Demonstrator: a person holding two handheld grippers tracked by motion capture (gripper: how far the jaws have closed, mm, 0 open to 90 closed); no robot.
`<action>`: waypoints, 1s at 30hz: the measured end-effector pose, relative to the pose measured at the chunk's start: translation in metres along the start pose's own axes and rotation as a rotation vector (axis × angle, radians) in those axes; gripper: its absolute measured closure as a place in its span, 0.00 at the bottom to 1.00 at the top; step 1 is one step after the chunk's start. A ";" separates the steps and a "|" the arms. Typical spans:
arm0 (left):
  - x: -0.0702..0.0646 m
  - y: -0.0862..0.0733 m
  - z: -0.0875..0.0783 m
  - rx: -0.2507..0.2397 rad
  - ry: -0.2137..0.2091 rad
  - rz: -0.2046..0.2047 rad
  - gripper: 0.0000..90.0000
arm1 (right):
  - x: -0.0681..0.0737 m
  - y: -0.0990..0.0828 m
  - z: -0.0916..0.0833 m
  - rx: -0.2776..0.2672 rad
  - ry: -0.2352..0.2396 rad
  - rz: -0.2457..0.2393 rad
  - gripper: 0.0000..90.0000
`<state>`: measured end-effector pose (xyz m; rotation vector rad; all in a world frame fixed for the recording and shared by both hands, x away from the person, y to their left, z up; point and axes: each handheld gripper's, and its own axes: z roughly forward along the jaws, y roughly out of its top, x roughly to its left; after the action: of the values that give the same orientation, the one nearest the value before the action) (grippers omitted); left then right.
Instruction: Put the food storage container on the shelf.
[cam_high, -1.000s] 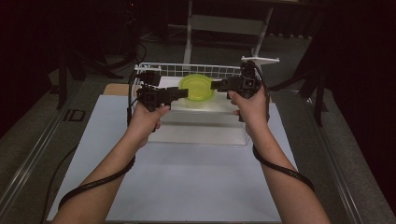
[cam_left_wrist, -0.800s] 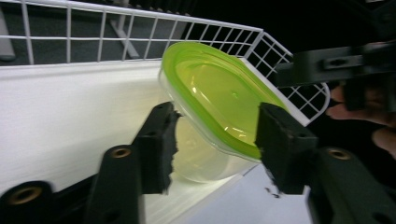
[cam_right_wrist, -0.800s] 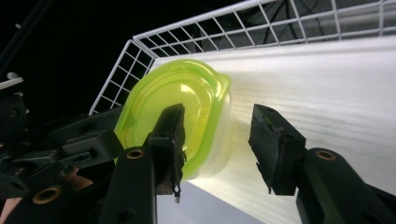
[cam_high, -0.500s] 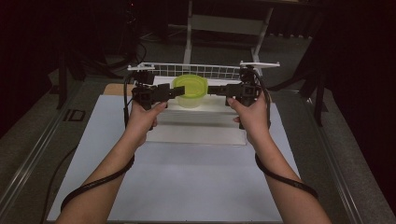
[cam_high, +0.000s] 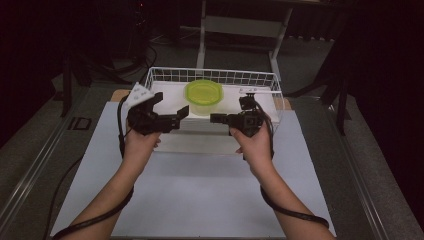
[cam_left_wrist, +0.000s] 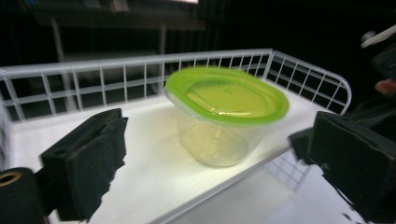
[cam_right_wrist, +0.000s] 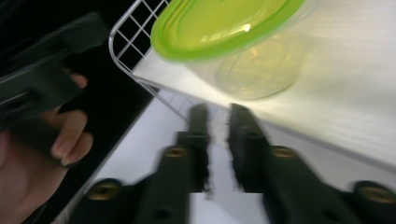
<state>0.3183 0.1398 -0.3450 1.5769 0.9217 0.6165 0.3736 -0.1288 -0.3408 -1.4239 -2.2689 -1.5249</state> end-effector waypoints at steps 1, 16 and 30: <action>-0.003 -0.007 -0.003 -0.011 -0.016 0.016 0.05 | 0.002 -0.004 0.005 -0.008 -0.005 -0.010 1.00; -0.037 -0.070 -0.028 -0.078 -0.085 0.099 0.05 | 0.018 -0.007 0.044 -0.155 0.023 0.081 1.00; -0.038 -0.082 -0.027 -0.069 -0.118 0.061 0.05 | -0.002 0.002 0.035 -0.172 -0.034 0.115 0.96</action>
<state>0.2571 0.1272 -0.4156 1.5670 0.7592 0.5850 0.3910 -0.1038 -0.3578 -1.6045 -2.0765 -1.7067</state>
